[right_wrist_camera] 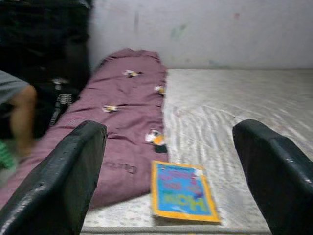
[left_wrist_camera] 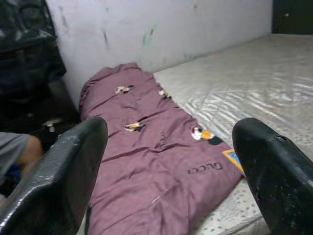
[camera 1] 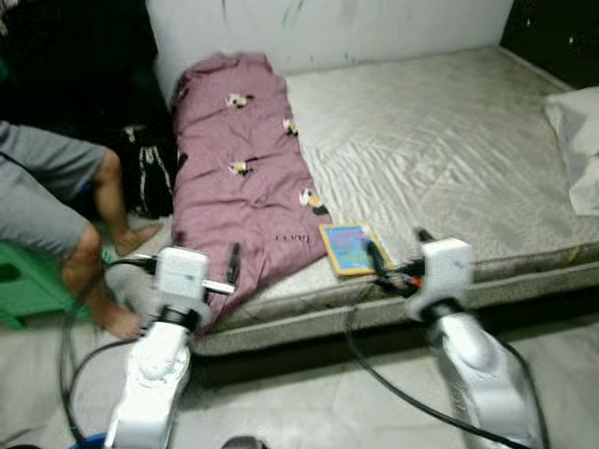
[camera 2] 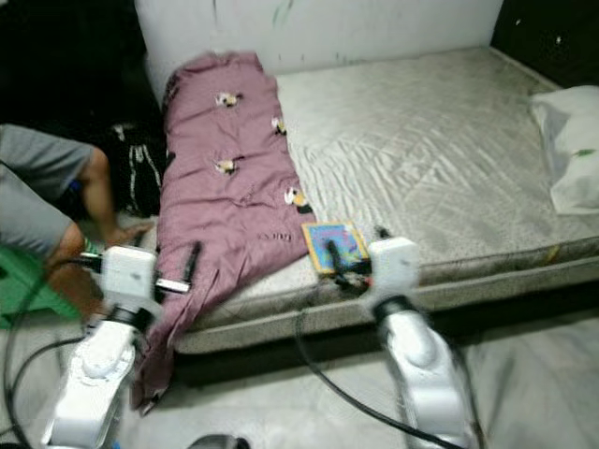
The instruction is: Clean up the room
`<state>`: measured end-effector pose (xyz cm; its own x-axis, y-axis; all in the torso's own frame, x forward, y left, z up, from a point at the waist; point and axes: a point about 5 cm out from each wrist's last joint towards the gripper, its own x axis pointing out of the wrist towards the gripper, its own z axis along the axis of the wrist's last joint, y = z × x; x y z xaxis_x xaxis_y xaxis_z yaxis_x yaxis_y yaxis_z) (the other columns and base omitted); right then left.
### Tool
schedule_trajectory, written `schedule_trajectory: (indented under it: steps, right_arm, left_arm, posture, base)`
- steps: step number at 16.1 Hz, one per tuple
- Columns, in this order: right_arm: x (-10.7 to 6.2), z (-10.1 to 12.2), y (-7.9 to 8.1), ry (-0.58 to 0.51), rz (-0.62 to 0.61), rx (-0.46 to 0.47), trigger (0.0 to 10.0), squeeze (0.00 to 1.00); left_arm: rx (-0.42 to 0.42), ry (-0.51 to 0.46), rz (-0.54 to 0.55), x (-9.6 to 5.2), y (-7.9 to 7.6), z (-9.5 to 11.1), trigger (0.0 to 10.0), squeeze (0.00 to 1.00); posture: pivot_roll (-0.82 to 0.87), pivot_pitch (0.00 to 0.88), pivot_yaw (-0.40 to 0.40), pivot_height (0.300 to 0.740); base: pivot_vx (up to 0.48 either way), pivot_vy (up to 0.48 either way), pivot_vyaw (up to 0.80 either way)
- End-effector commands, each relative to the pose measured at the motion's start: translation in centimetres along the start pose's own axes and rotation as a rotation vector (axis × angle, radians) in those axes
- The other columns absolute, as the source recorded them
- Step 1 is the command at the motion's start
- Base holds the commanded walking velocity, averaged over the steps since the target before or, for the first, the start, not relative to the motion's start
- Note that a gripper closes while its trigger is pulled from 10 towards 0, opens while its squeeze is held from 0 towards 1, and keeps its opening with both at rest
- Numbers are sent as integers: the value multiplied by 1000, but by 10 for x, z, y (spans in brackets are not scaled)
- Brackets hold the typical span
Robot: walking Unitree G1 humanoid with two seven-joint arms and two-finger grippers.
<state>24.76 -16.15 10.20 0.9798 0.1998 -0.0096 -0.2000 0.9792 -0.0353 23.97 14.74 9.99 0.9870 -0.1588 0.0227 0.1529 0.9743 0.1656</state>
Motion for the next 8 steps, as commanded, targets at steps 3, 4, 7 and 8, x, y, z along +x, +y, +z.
schedule_trajectory:
  steps: [3,4,7,8]
  right_arm:
    - [4,3,9,-17,30,18,10000,0]
    - [4,3,9,-17,31,16,10000,0]
    - [3,4,10,-25,43,7,10000,0]
    - [3,4,10,-25,43,7,10000,0]
  left_arm:
    - [11,-14,-1,-1,8,2,10000,0]
    - [9,-13,-2,-1,8,2,10000,0]
    - [-1,-12,-16,-1,7,2,10000,0]
    - [-1,-12,-16,-2,7,2,10000,0]
  posture:
    - [-18,0,31,740]
    - [-18,0,31,740]
    - [-18,0,32,740]
    - [-18,0,32,740]
  base:
    - [201,0,0]
    - [322,0,0]
    - [320,0,179]
    - [319,0,781]
